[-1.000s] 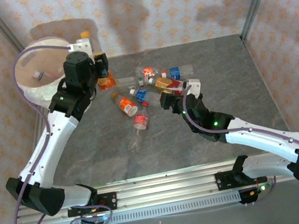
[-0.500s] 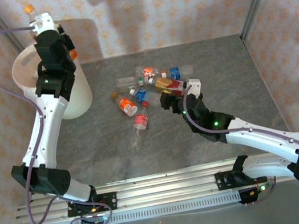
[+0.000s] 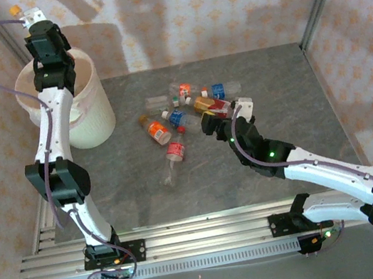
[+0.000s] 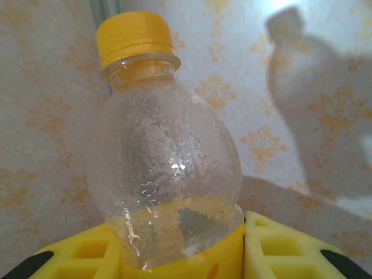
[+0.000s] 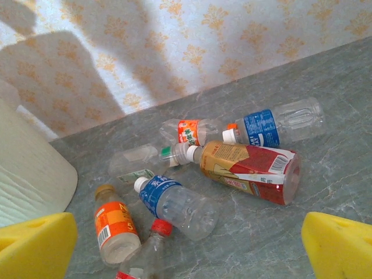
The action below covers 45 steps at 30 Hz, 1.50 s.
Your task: Put the plastic bottles in the bin
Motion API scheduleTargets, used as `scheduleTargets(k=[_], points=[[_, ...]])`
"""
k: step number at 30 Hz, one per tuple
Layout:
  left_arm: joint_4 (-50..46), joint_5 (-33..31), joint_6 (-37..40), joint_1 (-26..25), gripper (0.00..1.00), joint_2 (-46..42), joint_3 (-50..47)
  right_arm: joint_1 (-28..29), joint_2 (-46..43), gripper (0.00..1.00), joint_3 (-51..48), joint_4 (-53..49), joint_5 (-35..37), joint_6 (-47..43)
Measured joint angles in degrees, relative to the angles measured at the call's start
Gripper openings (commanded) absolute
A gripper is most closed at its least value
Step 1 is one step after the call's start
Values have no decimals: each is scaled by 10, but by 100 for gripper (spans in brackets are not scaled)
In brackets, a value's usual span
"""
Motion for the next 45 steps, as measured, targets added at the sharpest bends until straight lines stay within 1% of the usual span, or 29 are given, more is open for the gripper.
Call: scheduleTargets(k=[3, 5, 6, 9, 10, 14, 24, 26, 27, 32, 35, 38, 41, 45], points=[[-23, 26, -6, 7, 41, 20, 0, 0, 0, 99, 0, -2, 3, 0], [-25, 47, -13, 9, 46, 27, -11, 0, 0, 99, 0, -4, 5, 0], [-24, 58, -17, 11, 50, 26, -24, 0, 0, 99, 0, -5, 5, 0], [-18, 90, -33, 12, 70, 26, -63, 0, 0, 99, 0, -5, 5, 0], [-19, 101, -38, 12, 75, 26, -75, 0, 0, 99, 0, -7, 5, 0], [-19, 131, -53, 12, 79, 26, -94, 0, 0, 99, 0, -9, 5, 0], [-20, 156, -78, 12, 87, -8, -93, 0, 0, 99, 0, -9, 5, 3], [-23, 160, -82, 12, 91, -15, -87, 0, 0, 99, 0, -9, 5, 5], [-25, 160, -87, 12, 99, -17, -80, 0, 0, 99, 0, -9, 5, 5], [-37, 156, -110, 9, 100, -33, -75, 0, 0, 99, 0, -9, 5, 7], [-47, 130, -132, -2, 100, -58, -88, 0, 0, 99, 0, -9, 5, 9], [-64, 102, -149, -28, 100, -89, -94, 0, 0, 99, 0, -9, 5, 9], [-80, 67, -168, -68, 100, -130, -104, 0, 4, 99, 0, -9, 5, 9], [-96, 43, -212, -119, 100, -198, -154, 0, 9, 99, 0, -9, 5, 9]])
